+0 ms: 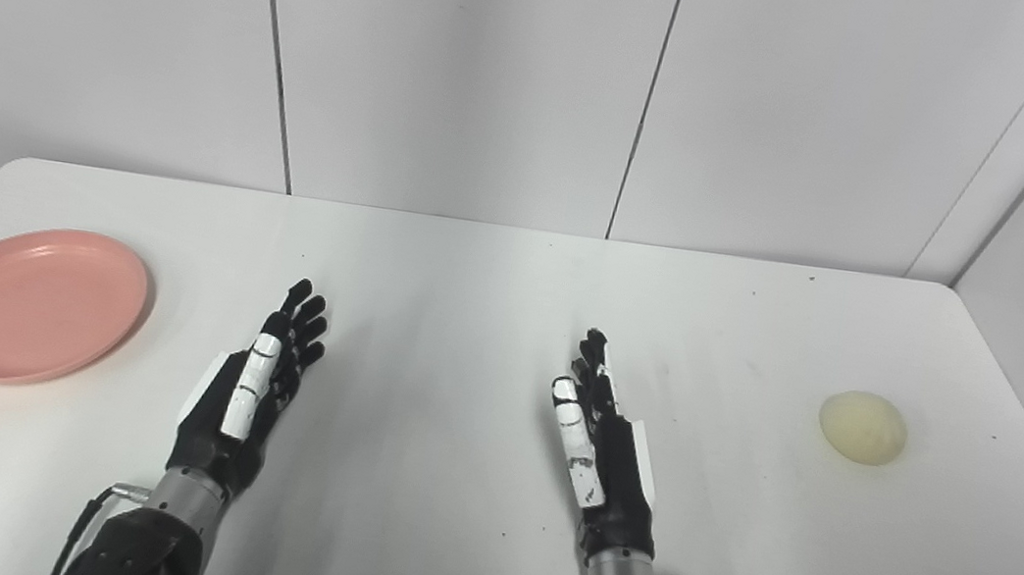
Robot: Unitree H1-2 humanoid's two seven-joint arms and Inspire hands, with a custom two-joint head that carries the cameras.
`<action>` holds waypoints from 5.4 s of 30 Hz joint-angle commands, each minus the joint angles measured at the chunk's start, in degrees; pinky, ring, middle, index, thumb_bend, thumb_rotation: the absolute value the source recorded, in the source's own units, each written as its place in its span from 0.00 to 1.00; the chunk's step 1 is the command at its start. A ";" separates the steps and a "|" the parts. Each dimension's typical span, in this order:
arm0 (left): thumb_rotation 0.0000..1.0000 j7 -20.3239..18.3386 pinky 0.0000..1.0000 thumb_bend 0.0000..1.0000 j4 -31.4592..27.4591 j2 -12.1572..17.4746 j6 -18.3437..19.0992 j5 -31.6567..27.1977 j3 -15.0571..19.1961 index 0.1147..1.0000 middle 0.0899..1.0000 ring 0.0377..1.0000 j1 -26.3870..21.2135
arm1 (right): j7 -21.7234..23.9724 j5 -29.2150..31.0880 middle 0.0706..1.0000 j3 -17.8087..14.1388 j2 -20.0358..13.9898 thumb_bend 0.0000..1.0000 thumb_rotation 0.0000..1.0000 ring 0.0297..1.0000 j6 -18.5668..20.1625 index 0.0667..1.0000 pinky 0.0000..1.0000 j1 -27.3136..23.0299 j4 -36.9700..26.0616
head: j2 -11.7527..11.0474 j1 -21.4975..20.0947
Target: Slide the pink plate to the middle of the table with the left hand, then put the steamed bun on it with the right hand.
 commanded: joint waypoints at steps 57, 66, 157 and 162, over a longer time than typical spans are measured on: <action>1.00 6.11 1.00 0.65 6.29 -2.43 -9.76 1.12 4.12 1.00 1.00 1.00 -5.91 | 2.19 2.33 0.99 -1.41 -3.49 0.53 0.88 0.98 -2.21 1.00 1.00 -0.25 0.89 | -5.22 17.35; 1.00 10.73 1.00 0.73 2.49 2.17 -7.72 0.57 12.05 1.00 0.99 1.00 -13.67 | 3.60 5.17 1.00 -2.60 -5.62 0.50 0.92 0.99 -3.52 1.00 1.00 0.33 1.57 | -7.83 23.48; 1.00 7.53 1.00 0.76 21.08 21.13 1.47 -9.22 19.32 0.92 0.92 0.96 -16.70 | 6.54 8.80 0.97 -5.21 -6.39 0.48 0.87 0.98 -3.88 0.99 1.00 0.28 3.65 | -8.93 26.37; 1.00 5.51 1.00 0.78 20.49 19.64 1.47 -10.99 19.32 0.91 0.91 0.94 -17.09 | 6.43 8.40 0.97 -5.07 -6.39 0.50 0.86 0.97 -3.68 0.99 1.00 0.14 3.65 | -8.82 25.87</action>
